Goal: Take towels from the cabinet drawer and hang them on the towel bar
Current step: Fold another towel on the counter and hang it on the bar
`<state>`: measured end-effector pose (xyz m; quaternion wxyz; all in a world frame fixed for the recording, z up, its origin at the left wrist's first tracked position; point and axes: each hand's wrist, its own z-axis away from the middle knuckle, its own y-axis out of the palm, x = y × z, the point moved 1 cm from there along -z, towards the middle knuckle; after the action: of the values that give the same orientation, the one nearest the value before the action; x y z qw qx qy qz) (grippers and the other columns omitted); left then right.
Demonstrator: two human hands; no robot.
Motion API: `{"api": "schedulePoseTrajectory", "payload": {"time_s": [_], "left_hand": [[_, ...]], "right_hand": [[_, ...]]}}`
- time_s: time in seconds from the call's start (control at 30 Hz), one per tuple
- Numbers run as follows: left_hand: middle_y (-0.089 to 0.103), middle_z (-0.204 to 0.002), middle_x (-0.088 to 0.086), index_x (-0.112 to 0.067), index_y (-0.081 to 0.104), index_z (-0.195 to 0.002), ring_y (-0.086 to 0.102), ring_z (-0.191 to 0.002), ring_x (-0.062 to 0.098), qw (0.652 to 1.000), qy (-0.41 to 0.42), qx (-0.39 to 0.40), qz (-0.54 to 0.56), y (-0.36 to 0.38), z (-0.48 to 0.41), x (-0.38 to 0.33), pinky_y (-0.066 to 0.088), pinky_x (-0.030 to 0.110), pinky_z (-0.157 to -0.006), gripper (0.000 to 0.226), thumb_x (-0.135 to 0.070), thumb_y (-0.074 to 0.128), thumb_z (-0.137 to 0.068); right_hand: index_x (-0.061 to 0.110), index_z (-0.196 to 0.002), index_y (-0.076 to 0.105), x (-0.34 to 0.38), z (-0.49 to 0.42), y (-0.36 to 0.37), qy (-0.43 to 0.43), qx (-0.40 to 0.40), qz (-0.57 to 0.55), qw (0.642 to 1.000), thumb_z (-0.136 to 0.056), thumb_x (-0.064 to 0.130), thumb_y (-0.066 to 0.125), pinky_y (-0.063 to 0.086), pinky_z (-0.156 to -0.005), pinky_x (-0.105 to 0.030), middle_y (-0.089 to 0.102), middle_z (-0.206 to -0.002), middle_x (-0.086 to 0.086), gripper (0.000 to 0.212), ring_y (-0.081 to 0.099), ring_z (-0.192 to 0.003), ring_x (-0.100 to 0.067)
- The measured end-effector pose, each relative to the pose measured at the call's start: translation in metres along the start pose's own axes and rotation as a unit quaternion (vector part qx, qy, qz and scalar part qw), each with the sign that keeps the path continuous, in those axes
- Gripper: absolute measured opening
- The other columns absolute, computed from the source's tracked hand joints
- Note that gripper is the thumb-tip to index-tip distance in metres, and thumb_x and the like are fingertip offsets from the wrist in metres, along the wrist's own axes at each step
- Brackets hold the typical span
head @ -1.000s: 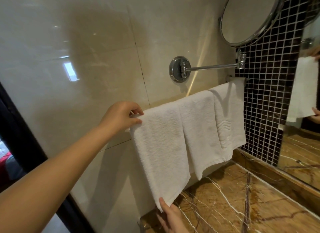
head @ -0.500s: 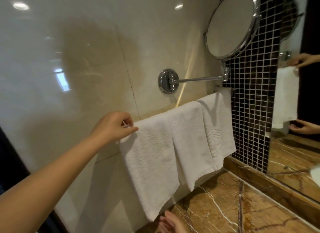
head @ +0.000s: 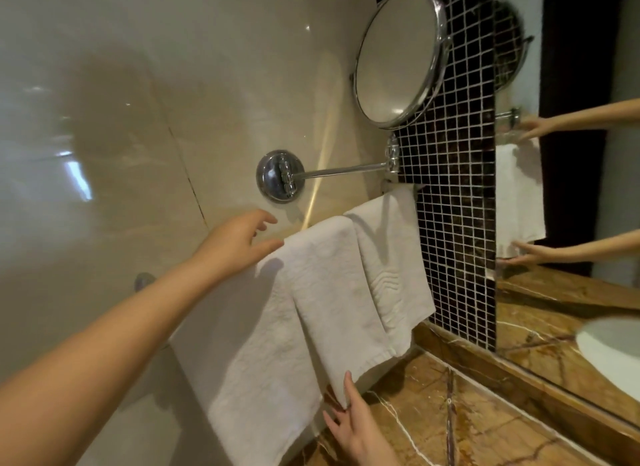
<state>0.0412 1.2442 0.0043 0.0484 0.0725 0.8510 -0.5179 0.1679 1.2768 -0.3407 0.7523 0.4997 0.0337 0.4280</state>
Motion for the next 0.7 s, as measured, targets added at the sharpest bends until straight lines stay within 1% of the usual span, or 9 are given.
{"api": "schedulePoseTrajectory", "payload": {"time_s": [0.1, 0.17, 0.2, 0.3, 0.43, 0.57, 0.6, 0.67, 0.7], "left_hand": [[0.061, -0.111, 0.002, -0.021, 0.056, -0.123, 0.059, -0.096, 0.019, 1.000, 0.006, 0.018, -0.003, 0.012, -0.010, -0.007, 0.048, 0.035, -0.086, 0.042, -0.035, 0.067, -0.084], [0.060, -0.107, 0.001, -0.022, 0.056, -0.123, 0.059, -0.093, 0.018, 0.999, 0.009, 0.036, 0.000, 0.019, -0.013, -0.010, 0.048, 0.033, -0.085, 0.042, -0.031, 0.069, -0.083], [0.061, -0.105, 0.001, -0.022, 0.057, -0.121, 0.058, -0.089, 0.018, 0.999, 0.013, 0.044, -0.001, 0.022, -0.015, -0.010, 0.048, 0.032, -0.084, 0.041, -0.029, 0.070, -0.083], [0.060, -0.096, 0.002, -0.022, 0.061, -0.113, 0.054, -0.080, 0.016, 0.998, 0.029, 0.052, -0.007, 0.027, -0.018, -0.009, 0.047, 0.031, -0.078, 0.036, -0.022, 0.073, -0.080], [0.060, -0.090, 0.001, -0.021, 0.065, -0.108, 0.058, -0.081, 0.020, 0.998, 0.036, 0.049, 0.015, 0.028, -0.021, -0.007, 0.049, 0.036, -0.079, 0.033, -0.019, 0.076, -0.076], [0.062, -0.089, 0.003, -0.021, 0.066, -0.103, 0.058, -0.077, 0.020, 0.998, 0.039, 0.046, 0.024, 0.028, -0.022, -0.006, 0.049, 0.035, -0.076, 0.030, -0.018, 0.077, -0.075], [0.062, -0.088, 0.002, -0.022, 0.066, -0.102, 0.057, -0.076, 0.019, 0.998, 0.041, 0.043, 0.024, 0.029, -0.021, -0.006, 0.048, 0.033, -0.075, 0.029, -0.018, 0.076, -0.075], [0.061, -0.087, 0.001, -0.022, 0.066, -0.101, 0.055, -0.074, 0.017, 0.998, 0.043, 0.037, 0.021, 0.030, -0.020, -0.007, 0.046, 0.032, -0.073, 0.027, -0.017, 0.076, -0.076], [0.062, -0.087, 0.001, -0.020, 0.067, -0.102, 0.056, -0.075, 0.018, 0.998, 0.044, 0.034, 0.019, 0.030, -0.020, -0.007, 0.046, 0.032, -0.074, 0.027, -0.017, 0.076, -0.076]], "right_hand": [[0.016, -0.136, 0.047, -0.002, -0.012, 0.001, 0.010, 0.000, -0.005, 1.000, -0.084, 0.041, 0.069, 0.048, -0.093, -0.047, 0.058, -0.126, -0.016, 0.062, 0.054, -0.112, -0.032], [0.016, -0.135, 0.048, -0.002, -0.018, 0.002, 0.016, -0.011, -0.006, 1.000, -0.085, 0.042, 0.068, 0.049, -0.094, -0.050, 0.059, -0.124, -0.017, 0.060, 0.056, -0.111, -0.034], [0.017, -0.135, 0.048, -0.001, -0.021, 0.001, 0.016, -0.012, -0.011, 1.000, -0.086, 0.042, 0.067, 0.050, -0.092, -0.050, 0.058, -0.126, -0.017, 0.058, 0.057, -0.110, -0.035], [0.017, -0.135, 0.048, 0.002, -0.025, 0.000, 0.005, -0.010, -0.021, 1.000, -0.086, 0.036, 0.068, 0.051, -0.084, -0.044, 0.056, -0.133, -0.013, 0.056, 0.055, -0.116, -0.033], [0.011, -0.125, 0.056, 0.004, -0.028, -0.005, 0.002, 0.000, -0.006, 1.000, -0.079, 0.023, 0.073, 0.051, -0.084, -0.042, 0.062, -0.125, -0.013, 0.050, 0.057, -0.114, -0.030], [0.008, -0.134, 0.048, -0.001, -0.029, -0.012, 0.015, 0.001, -0.017, 1.000, -0.084, 0.013, 0.070, 0.052, -0.076, -0.041, 0.054, -0.134, -0.019, 0.055, 0.049, -0.125, -0.036], [0.007, -0.133, 0.049, -0.002, -0.028, -0.013, 0.016, 0.010, -0.021, 1.000, -0.086, 0.012, 0.068, 0.052, -0.074, -0.040, 0.057, -0.131, -0.019, 0.051, 0.052, -0.122, -0.036], [0.006, -0.125, 0.054, -0.003, -0.022, -0.012, 0.018, 0.035, -0.021, 0.999, -0.087, 0.010, 0.066, 0.055, -0.066, -0.037, 0.070, -0.109, -0.017, 0.040, 0.064, -0.104, -0.032], [0.005, -0.121, 0.055, -0.003, -0.019, -0.011, 0.020, 0.042, -0.018, 0.999, -0.087, 0.008, 0.065, 0.056, -0.063, -0.036, 0.073, -0.100, -0.016, 0.036, 0.067, -0.095, -0.031]]}}
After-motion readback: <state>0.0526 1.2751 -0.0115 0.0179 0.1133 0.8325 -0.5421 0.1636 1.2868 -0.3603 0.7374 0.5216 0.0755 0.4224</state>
